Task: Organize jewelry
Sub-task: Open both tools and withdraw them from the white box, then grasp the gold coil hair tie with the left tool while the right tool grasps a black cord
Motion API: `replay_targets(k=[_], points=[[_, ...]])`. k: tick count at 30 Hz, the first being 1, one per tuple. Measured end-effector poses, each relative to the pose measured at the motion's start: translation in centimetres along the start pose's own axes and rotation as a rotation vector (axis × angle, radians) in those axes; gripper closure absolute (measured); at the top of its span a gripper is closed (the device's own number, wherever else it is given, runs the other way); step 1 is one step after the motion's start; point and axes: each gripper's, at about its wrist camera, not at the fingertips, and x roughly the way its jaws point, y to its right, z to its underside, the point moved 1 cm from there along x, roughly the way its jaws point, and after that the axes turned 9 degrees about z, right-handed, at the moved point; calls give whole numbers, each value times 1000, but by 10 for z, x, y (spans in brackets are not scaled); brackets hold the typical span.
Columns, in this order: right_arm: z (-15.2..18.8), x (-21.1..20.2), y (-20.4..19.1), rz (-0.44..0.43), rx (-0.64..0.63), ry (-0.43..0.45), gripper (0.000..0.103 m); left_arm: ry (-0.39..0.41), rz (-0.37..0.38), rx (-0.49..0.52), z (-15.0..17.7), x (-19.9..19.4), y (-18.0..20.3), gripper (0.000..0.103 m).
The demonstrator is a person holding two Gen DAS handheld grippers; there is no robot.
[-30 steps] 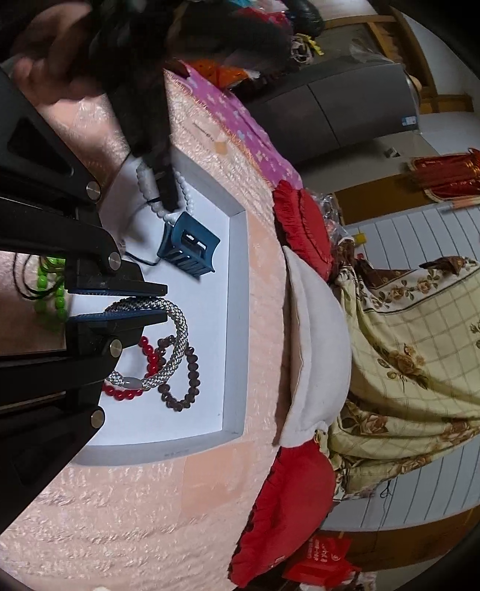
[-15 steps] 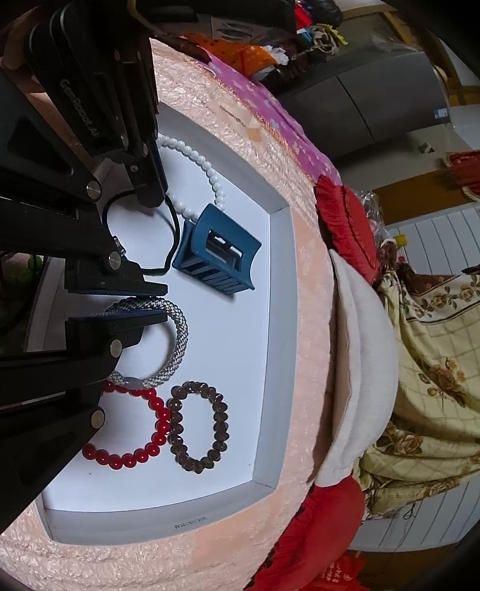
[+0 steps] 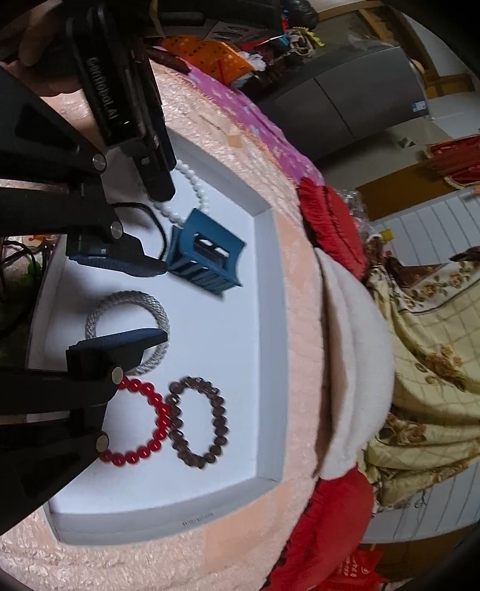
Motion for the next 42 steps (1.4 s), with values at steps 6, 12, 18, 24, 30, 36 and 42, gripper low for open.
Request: replay_targets(k=[6,12,18,24,30,36,42], points=[[5,-51,14,41,25,146,75,86,12,53,10,-40,-12,58],[44,-102,39,89,49,154,74,43,39,161,63,-62,-6,58],[85,-95,61,187,65,3,73,6,-24,173,74,-42,-4,58],[100,-85,67,184,45,-49,73,-33,-97,172,72,-13,-2,58],[101,-86,62,126,24,-43,73,-30,-165,250,80,-12,3,59],[93,-77,32,1,-47,-33,73,-44,-92,266,85,-16,10,96],[86,-58,19,6,-54,-61,73,-3,-66,196,74,-28,2,96]])
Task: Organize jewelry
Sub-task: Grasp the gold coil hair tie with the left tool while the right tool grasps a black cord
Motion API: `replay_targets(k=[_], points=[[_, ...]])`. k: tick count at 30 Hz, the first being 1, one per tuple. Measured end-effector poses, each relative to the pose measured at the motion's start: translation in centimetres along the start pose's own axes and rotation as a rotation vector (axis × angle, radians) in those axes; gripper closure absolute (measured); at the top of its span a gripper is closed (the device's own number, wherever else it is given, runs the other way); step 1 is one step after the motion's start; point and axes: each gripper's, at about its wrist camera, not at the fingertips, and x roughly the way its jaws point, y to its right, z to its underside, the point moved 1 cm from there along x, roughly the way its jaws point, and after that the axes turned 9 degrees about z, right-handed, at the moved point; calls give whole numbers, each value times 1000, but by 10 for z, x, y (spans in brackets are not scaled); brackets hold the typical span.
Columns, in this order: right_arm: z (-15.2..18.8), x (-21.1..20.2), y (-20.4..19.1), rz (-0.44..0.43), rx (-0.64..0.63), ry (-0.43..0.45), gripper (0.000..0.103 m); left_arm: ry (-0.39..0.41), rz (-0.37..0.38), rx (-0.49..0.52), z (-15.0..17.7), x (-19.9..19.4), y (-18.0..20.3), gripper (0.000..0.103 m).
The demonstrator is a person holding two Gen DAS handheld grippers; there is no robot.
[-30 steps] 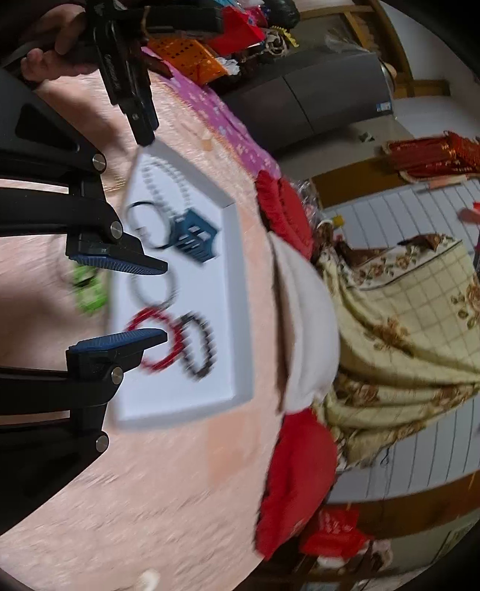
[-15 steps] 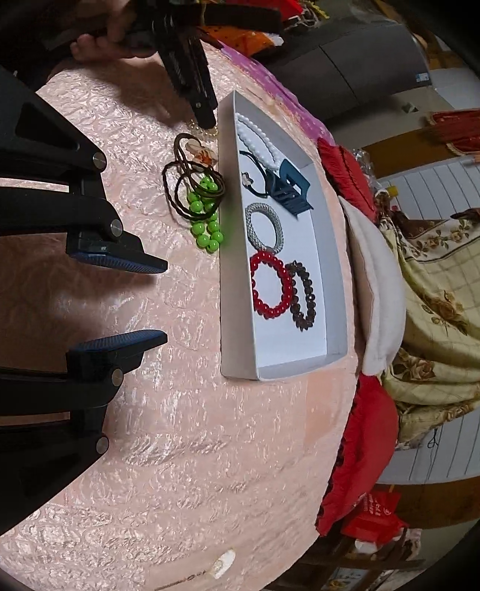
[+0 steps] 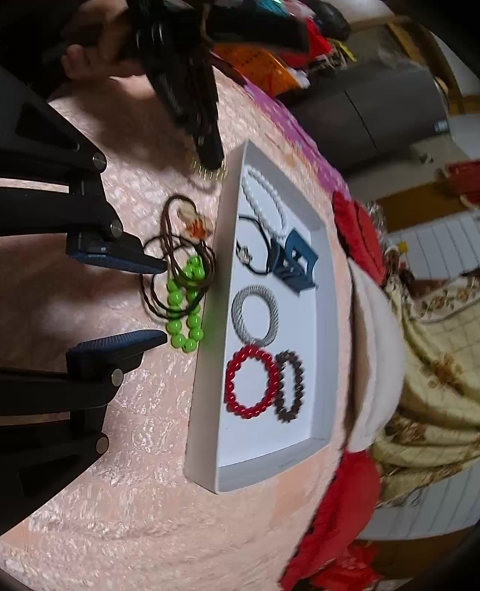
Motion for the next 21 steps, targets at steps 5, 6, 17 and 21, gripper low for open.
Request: replay_targets(k=[5,6,17,21], points=[[-6,12,-6,-2,-20,-26,91,-24,4,-34,-1,4,-5,96],[-6,13,-9,7,-37,-28,99,-26,5,-36,-1,5,-6,96],[-13,-33,0,23,-14,141,101,-14,7,-37,-3,2,-5,96],[-14,-38,6,27,3,152,101,-15,5,-31,-3,3,-3,96]])
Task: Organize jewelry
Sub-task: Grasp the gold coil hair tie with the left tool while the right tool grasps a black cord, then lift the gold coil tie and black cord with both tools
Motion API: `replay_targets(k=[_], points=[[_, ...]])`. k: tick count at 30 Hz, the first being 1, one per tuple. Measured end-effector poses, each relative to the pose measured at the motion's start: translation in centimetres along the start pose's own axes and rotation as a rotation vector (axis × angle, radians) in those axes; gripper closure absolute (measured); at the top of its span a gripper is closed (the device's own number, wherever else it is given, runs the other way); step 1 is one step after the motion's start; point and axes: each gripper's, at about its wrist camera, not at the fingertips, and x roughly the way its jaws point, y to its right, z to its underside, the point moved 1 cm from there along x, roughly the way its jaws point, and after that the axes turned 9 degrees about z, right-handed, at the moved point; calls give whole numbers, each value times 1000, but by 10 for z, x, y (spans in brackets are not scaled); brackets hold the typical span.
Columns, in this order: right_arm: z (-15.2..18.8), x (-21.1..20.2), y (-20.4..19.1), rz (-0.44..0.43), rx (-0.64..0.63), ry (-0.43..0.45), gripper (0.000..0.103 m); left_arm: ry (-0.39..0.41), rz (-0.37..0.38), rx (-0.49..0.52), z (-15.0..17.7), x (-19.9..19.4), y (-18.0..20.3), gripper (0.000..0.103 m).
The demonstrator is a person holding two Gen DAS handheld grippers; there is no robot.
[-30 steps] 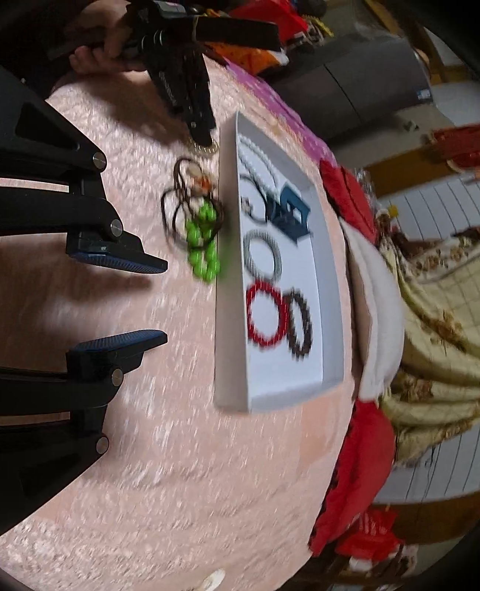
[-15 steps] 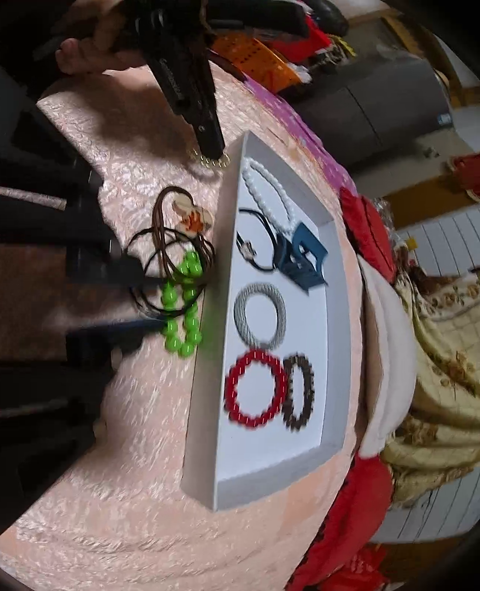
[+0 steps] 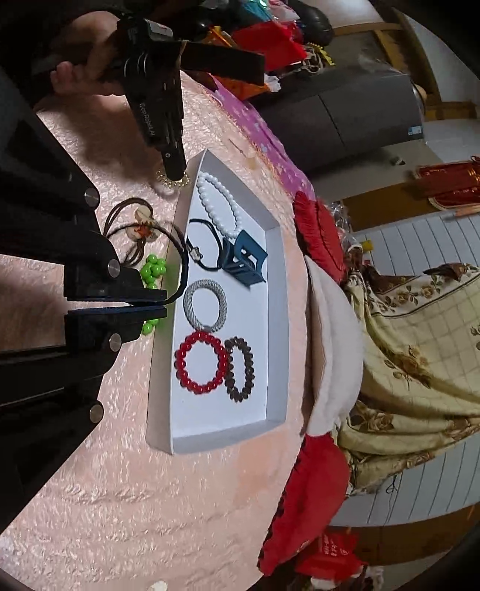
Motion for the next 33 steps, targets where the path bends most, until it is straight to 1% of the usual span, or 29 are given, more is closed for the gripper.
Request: replay_targets(k=[9,12,18,24,26,27,33], points=[[3,3,-5,14,-11,-37,101,-4,-1,18,-1,1,9,96],[2,0,-9,22,-11,-31,101,1,-7,22,-1,0,9,96],[6,4,-4,49,22,-43,101,10,-17,3,0,-4,4,96],[9,9,-3,61,33,-62,101,13,-15,10,1,-2,9,96],[6,7,-8,68,15,-54,101,13,-15,11,1,-1,11,96],[6,7,-10,81,5,-58,101,10,-16,11,2,-1,12,96],[7,11,-19,95,-15,-83,101,8,-10,28,3,-5,20,96]])
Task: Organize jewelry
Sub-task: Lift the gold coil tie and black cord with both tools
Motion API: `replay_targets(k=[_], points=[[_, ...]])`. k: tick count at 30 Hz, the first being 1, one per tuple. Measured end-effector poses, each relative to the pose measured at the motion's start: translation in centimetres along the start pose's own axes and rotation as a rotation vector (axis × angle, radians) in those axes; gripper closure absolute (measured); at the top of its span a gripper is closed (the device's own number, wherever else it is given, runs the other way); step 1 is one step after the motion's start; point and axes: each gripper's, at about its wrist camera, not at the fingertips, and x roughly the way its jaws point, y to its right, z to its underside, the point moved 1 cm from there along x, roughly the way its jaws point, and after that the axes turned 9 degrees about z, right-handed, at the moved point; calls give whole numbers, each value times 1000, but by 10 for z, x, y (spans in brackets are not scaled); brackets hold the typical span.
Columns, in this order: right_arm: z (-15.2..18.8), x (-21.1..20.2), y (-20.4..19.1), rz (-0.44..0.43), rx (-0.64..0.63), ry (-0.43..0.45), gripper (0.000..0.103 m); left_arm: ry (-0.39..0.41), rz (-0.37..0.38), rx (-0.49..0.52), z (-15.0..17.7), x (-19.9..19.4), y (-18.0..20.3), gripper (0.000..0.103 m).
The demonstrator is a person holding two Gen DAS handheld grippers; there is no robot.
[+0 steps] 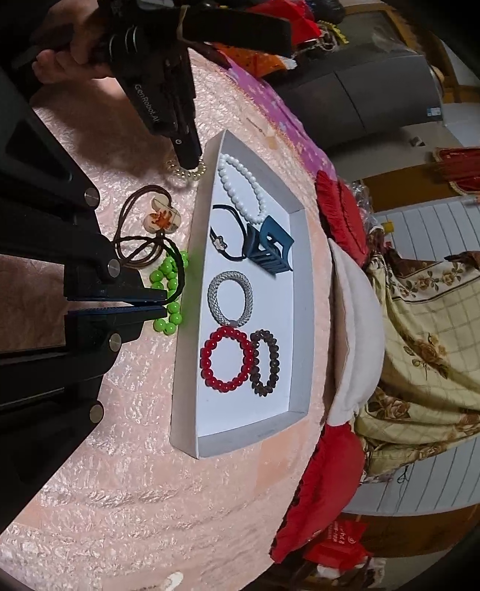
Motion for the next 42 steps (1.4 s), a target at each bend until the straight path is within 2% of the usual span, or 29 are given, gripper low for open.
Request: replay_targets(k=[8,25,33,42], points=[[3,-2,4,27,4,-8,101,14,6,-1,4,-3,-1,96],[3,2,1,22,-5,-13,101,17,19,-3,0,-3,-2,96],[-2,-9,1,-19,8,45,101,39,56,-5,-2,-10,-2,96],[-10,-17,8,-21,40,73,101,59,44,-16,-4,-16,-8,96]])
